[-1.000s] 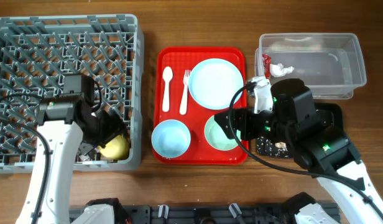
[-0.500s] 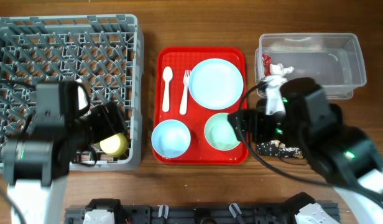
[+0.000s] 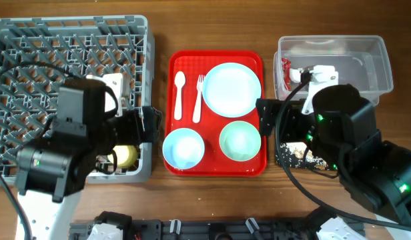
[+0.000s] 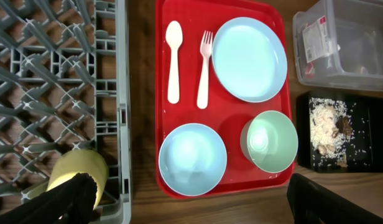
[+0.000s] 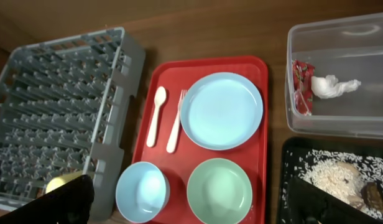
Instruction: Sort waste into correct bins and load items into the dishwasher rack
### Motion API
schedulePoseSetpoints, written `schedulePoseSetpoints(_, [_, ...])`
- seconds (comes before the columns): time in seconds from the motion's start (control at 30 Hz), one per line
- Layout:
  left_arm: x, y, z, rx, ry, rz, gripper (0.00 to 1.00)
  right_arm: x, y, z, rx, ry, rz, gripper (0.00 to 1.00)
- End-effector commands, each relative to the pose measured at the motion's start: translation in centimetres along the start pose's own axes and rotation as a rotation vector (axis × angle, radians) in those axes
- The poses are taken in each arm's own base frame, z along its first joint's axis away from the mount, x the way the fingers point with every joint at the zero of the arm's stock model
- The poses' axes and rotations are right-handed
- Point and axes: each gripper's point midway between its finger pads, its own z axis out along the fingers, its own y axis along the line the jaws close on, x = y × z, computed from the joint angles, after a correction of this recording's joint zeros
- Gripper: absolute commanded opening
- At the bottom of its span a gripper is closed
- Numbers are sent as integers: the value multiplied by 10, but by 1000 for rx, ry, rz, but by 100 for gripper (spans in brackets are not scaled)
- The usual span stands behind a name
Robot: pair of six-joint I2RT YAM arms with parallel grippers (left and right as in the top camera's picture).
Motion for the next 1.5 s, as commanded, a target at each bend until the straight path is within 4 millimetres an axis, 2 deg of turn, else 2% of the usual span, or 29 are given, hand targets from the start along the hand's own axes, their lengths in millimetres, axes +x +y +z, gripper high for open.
schedulePoseSetpoints(0.0, [-1, -3, 6, 9, 25, 26, 100, 4, 13, -6, -79, 23, 19, 100])
schedulePoseSetpoints(0.07, [-1, -3, 10, 5, 37, 24, 100, 20, 39, -10, -225, 121, 52, 100])
schedulePoseSetpoints(0.13, [-1, -2, 13, 2, 47, 23, 100, 24, 37, -8, -213, 137, 31, 100])
schedulePoseSetpoints(0.2, [-1, -2, 13, 2, 49, 22, 100, 10, 35, -10, -206, 58, -53, 100])
schedulePoseSetpoints(0.27, [-1, -2, 13, 1, 49, 22, 100, -14, 46, -28, -264, -82, -206, 100])
schedulePoseSetpoints(0.3, [-1, -2, 13, 2, 49, 22, 100, -27, 51, -47, -294, -191, -322, 100])
schedulePoseSetpoints(0.33, [-1, -2, 13, 1, 49, 22, 100, -32, 52, -58, -301, -245, -393, 100])
schedulePoseSetpoints(0.4, [-1, -2, 13, 2, 49, 22, 100, -34, 44, -80, -275, -340, -554, 100])
schedulePoseSetpoints(0.43, [-1, -2, 13, 2, 49, 22, 100, -35, 36, -85, -250, -370, -579, 100])
schedulePoseSetpoints(0.53, [-1, -2, 13, 1, 49, 22, 100, -35, -4, -89, -141, -475, -513, 100])
schedulePoseSetpoints(0.6, [-1, -2, 13, 1, 49, 22, 100, -25, -28, -77, -109, -567, -483, 100])
schedulePoseSetpoints(0.63, [-1, -2, 13, 2, 49, 22, 100, -19, -33, -73, -105, -582, -480, 100])
schedulePoseSetpoints(0.73, [-1, -2, 13, 2, 49, 22, 100, 21, -64, -43, -49, -607, -466, 100])
schedulePoseSetpoints(0.9, [-1, -2, 13, 2, 49, 22, 100, 70, -93, 9, -29, -651, -467, 100])
schedulePoseSetpoints(1.07, [-1, -2, 13, 2, 49, 22, 100, 85, -104, 41, -42, -714, -484, 100])
schedulePoseSetpoints(1.23, [-1, -2, 13, 1, 49, 22, 100, 102, -115, 68, -42, -683, -479, 100])
schedulePoseSetpoints(1.3, [-1, -2, 13, 2, 49, 22, 100, 98, -115, 69, -39, -735, -492, 100])
schedulePoseSetpoints(1.47, [-1, -2, 13, 2, 49, 22, 100, 100, -117, 71, -33, -723, -486, 100])
